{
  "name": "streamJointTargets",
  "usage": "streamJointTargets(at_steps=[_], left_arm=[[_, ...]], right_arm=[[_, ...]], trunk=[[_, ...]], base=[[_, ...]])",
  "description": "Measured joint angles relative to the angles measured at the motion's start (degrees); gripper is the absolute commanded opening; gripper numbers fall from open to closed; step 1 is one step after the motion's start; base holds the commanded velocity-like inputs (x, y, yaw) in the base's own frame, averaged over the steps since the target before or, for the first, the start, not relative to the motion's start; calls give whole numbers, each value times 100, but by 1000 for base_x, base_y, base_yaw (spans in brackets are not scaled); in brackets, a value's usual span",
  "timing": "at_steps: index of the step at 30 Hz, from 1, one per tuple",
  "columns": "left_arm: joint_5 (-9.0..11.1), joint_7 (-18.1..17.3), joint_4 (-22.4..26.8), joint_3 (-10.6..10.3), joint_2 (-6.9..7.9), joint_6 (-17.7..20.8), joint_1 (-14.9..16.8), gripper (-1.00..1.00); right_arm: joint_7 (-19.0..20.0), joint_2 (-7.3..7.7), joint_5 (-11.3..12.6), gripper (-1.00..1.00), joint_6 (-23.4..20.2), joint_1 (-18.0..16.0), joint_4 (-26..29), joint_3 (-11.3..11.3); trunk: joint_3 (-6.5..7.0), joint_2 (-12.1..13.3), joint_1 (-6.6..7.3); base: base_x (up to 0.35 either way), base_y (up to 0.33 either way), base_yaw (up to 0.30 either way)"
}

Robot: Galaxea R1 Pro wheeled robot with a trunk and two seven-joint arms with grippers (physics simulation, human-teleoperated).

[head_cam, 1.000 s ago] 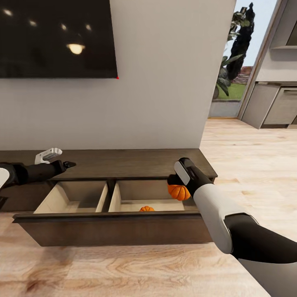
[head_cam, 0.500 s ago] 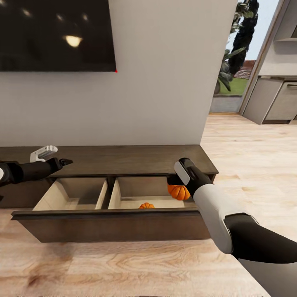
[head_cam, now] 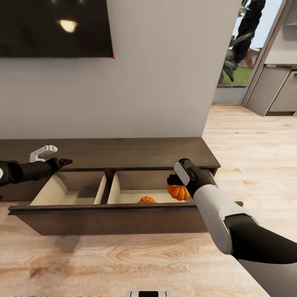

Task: Place each of the two pumpkins and all three candles from the living room inside a cabinet in the living room (use any cabinet), then make sure every cabinet is closed, and position the cauldron so it is next to a table in the living room.

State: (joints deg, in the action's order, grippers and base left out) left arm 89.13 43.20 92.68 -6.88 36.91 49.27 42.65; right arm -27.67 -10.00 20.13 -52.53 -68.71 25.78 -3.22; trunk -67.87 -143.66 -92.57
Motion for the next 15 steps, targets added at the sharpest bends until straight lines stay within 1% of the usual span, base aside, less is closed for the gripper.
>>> streamJointTargets(at_steps=[3,6,10,13,15], left_arm=[[55,1,0,4,17,0,0,100],[78,2,0,8,67,1,0,100],[190,1,0,9,148,1,1,100],[202,5,0,4,160,0,0,100],[203,5,-5,2,162,0,0,100]], right_arm=[[1,0,-19,-100,14,6,0,0],[2,0,-26,-100,37,9,0,0],[16,0,-47,-100,95,9,2,-2],[15,0,-51,-100,112,9,1,-1],[5,0,-49,-100,120,9,0,9]], trunk=[[-67,-4,-8],[-133,-8,-15],[-133,-9,-15],[-133,-9,-15],[-133,-9,-13]], base=[[0,0,0],[0,0,0],[0,0,0],[10,0,0],[152,0,0]])
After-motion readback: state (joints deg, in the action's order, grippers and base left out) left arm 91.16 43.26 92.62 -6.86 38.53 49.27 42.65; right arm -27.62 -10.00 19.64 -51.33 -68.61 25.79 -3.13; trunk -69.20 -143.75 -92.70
